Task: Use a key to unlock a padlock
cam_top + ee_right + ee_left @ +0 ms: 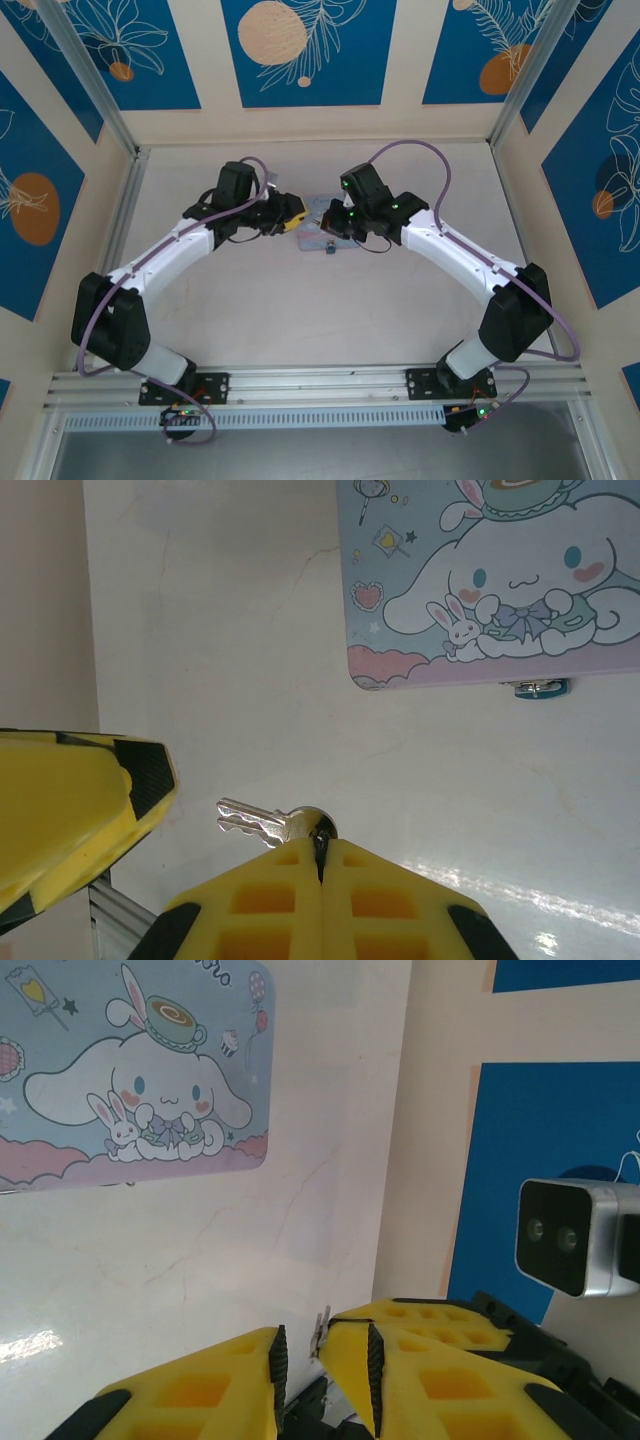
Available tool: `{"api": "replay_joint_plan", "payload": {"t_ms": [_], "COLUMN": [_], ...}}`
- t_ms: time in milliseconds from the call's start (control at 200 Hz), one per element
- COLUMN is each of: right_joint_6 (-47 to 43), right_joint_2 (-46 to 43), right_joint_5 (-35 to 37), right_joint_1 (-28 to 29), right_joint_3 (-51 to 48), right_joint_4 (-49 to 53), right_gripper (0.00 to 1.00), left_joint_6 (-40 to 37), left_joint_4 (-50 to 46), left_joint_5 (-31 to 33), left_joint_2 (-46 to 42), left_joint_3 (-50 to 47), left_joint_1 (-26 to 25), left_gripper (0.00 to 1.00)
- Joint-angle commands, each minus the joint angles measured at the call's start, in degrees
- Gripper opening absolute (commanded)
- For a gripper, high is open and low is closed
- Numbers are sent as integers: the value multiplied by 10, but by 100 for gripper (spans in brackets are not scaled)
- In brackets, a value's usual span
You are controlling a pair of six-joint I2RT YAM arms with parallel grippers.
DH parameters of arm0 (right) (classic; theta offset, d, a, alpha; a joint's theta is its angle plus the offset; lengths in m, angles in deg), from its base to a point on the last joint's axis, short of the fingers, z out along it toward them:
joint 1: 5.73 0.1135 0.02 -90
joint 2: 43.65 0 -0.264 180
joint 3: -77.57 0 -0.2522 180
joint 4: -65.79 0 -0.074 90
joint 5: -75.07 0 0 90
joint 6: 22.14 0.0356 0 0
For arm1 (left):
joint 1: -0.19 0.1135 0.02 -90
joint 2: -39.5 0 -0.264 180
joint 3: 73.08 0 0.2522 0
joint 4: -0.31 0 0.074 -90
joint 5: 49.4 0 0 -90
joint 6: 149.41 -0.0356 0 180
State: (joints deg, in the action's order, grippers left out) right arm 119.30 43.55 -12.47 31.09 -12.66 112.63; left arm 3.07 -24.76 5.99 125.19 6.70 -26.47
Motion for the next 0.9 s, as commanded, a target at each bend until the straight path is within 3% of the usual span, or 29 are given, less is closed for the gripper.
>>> {"api": "replay_joint_plan", "payload": {"t_ms": [0,895], "right_joint_6": [9,7], "right_joint_2": [3,20], "right_joint_5": [-19,-38], "right_joint_1": [-4,-16], "right_joint_3": [9,20], "right_joint_4": [-9,-14], "right_gripper": [0,0], "left_joint_6": [-16,-16], "left_joint_4": [16,37], "left_joint_5": [-22,-25], "left_joint_2": [7,43], "left_joint_3": [-5,8], "left_joint_1": [-8,-26], "left_gripper": [28,8]}}
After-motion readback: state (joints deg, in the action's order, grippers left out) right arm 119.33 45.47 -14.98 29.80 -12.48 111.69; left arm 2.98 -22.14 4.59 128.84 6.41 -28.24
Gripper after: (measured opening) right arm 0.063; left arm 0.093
